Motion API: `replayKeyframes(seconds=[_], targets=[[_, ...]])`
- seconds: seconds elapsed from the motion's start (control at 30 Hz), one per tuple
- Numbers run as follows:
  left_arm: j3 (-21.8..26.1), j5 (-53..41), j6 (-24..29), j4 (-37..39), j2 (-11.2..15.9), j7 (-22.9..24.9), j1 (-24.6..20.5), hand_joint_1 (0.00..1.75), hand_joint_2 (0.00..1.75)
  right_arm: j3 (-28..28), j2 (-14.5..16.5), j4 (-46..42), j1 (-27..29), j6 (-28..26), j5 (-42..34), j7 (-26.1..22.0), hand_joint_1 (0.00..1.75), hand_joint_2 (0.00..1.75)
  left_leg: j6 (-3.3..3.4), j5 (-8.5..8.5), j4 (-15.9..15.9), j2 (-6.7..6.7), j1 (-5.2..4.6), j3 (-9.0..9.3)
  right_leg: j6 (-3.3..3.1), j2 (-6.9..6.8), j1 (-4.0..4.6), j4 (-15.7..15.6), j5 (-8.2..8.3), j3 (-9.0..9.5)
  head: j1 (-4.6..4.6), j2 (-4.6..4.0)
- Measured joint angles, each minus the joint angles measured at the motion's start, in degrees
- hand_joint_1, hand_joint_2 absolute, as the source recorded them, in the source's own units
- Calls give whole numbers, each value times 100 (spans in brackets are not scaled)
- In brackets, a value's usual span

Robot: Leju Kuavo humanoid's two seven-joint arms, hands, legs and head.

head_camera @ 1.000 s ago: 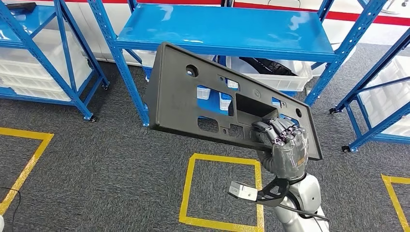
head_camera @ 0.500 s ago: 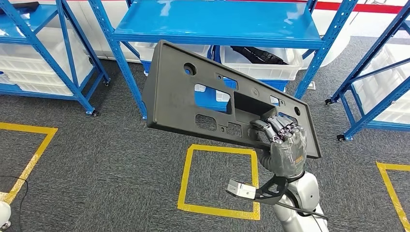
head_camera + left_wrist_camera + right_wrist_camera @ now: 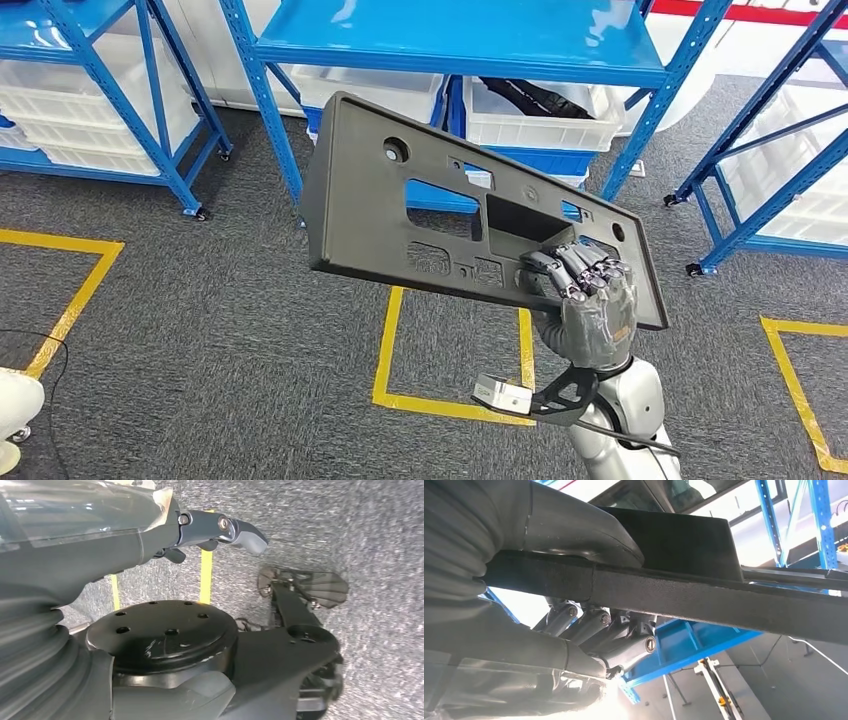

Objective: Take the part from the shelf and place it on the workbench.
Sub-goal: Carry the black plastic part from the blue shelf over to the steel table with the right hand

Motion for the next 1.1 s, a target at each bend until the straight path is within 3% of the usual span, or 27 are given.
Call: replayKeyframes(seconds=[0.07, 0.1, 0.2, 0.23, 0.3, 0.33, 0.37, 0.4, 0.43, 0.47, 0.5, 0.57, 0.6, 0.63, 0.7, 0.73, 0.8, 0.87, 0.9, 0.93, 0.97, 1.0, 1.03, 1.1], targets=[[0, -1, 15, 0, -3, 0, -2, 0, 175, 0, 13, 1, 3, -1, -7, -20, 175, 175, -56, 75, 80, -3, -18, -130, -30, 3, 25, -817, 10, 567, 0, 0], [1, -2, 22, 0, -4, 0, -2, 0, 175, 0, 23, 1, 5, -1, -11, -33, 175, 175, -88, 111, 109, -3, -28, -165, -72, 7, 41, -1068, -41, 702, -1, 0], [1, 0, 38, 3, -7, 0, 5, 0, 175, 0, 62, 2, 10, 0, -15, -69, 175, 175, -187, 170, 141, -9, -17, -224, -223, 9, 34, -1203, -25, 660, -5, 0], [1, 1, 43, 5, -8, 0, 9, 0, 175, 1, 81, 2, 7, 1, -13, -78, 175, 175, -225, 48, 221, -20, 0, -267, -294, 0, 14, -1203, 27, 618, -9, 0], [1, 2, 56, 9, -8, 0, 11, 0, 175, 1, 126, 4, -1, 1, -9, -89, 175, 175, -303, -476, 672, -50, 35, -420, -405, -17, -17, -1205, 154, 514, -31, 0], [1, 4, 64, 9, -9, 0, 10, 0, 175, 1, 145, 9, -4, 1, -8, -92, 175, 175, -336, -770, 1030, -58, 47, -513, -431, -20, -12, -1199, 222, 445, -42, 0], [1, 6, 72, 9, -10, 0, 8, 0, 175, 1, 160, 16, -6, 1, -8, -92, 175, 175, -363, -958, 1377, -63, 59, -581, -431, -21, -8, -1192, 288, 374, -49, 0], [1, 8, 81, 9, -10, 0, 6, 0, 175, 1, 170, 28, -7, 1, -8, -92, 175, 175, -382, -1017, 1628, -64, 70, -596, -418, -21, -6, -1181, 349, 295, -49, 0], [1, 9, 88, 9, -9, 0, 5, 0, 175, 1, 177, 41, -8, 1, -7, -92, 175, 175, -394, -949, 1714, -64, 84, -531, -401, -21, -6, -1167, 402, 213, -52, 0], [2, 9, 95, 9, -9, 0, 6, 0, 175, 1, 180, 55, -11, 1, -4, -92, 175, 175, -398, -801, 1590, -63, 98, -363, -380, -21, -9, -1149, 447, 137, -54, 0], [4, 10, 102, 8, -8, -1, 4, 0, 175, 1, 183, 67, -20, 1, 1, -92, 175, 175, -393, -649, 1269, -63, 112, -93, -356, -20, -12, -1125, 487, 70, -57, 0], [15, 11, 111, 7, -6, -8, -3, 0, 175, 1, 184, 84, -49, 1, 9, -90, 175, 175, -358, -576, 475, -82, 113, 468, -288, -20, -3, -1085, 562, -27, -55, 0], [23, 13, 114, 7, -5, -13, -6, 0, 175, 1, 186, 89, -70, 1, 10, -89, 175, 175, -328, -604, 211, -95, 98, 625, -247, -23, 2, -1079, 602, -50, -53, 0], [30, 14, 116, 7, -5, -16, -7, 0, 175, 2, 190, 95, -88, 1, 8, -88, 175, 175, -293, -641, 98, -106, 75, 670, -201, -27, 3, -1084, 643, -64, -57, 0], [42, 16, 126, 8, -7, -20, -5, 0, 175, 3, 193, 109, -118, 1, 4, -87, 175, 175, -188, -555, 63, -93, 52, 599, -113, -30, 0, -1094, 712, -90, -61, 0], [49, 17, 131, 8, -10, -20, -8, 0, 175, 3, 192, 117, -128, 1, 2, -87, 175, 175, -127, -489, 43, -80, 51, 547, -99, -25, 2, -1046, 660, -142, -64, 0], [67, 18, 135, 9, -19, -21, -15, 0, 175, 3, 185, 134, -146, 1, 2, -84, 175, 175, -27, -339, -1, -50, 58, 401, -160, -13, 8, -653, 274, -321, -43, 0], [77, 18, 137, 9, -20, -22, -16, 0, 175, 4, 183, 155, -157, 1, 2, -75, 175, 175, 6, -206, 1, -42, 38, 231, -230, -6, 9, 67, -224, -510, -22, 0], [79, 18, 137, 9, -21, -22, -15, 0, 175, 4, 181, 166, -159, 1, 2, -67, 175, 175, 6, -134, 5, -36, 28, 143, -213, -5, 11, 381, -329, -546, -20, 0], [80, 18, 137, 9, -22, -22, -14, 0, 175, 5, 180, 178, -160, 1, 1, -60, 175, 175, 6, -61, 11, -31, 19, 53, -167, -4, 13, 560, -305, -511, -18, 0], [80, 18, 137, 9, -23, -22, -14, 0, 175, 5, 178, 186, -161, 1, 1, -54, 175, 175, -1, 8, 17, -28, 13, -30, -113, -4, 16, 542, -185, -382, -16, 0], [81, 18, 137, 9, -25, -22, -14, 0, 175, 6, 177, 191, -163, 0, 1, -51, 175, 175, -14, 73, 23, -26, 8, -111, -74, -4, 18, 312, -42, -150, -16, 0], [81, 18, 137, 9, -27, -22, -14, 0, 175, 7, 176, 193, -169, 0, 1, -50, 175, 175, -35, 130, 31, -27, 2, -175, -71, -4, 22, -94, 26, 161, -16, 0], [81, 18, 137, 9, -31, -22, -15, 0, 175, 11, 179, 193, -190, 1, 1, -50, 175, 175, -88, 238, 47, -28, -18, -252, -139, 2, 64, -963, -58, 725, -24, 0]])
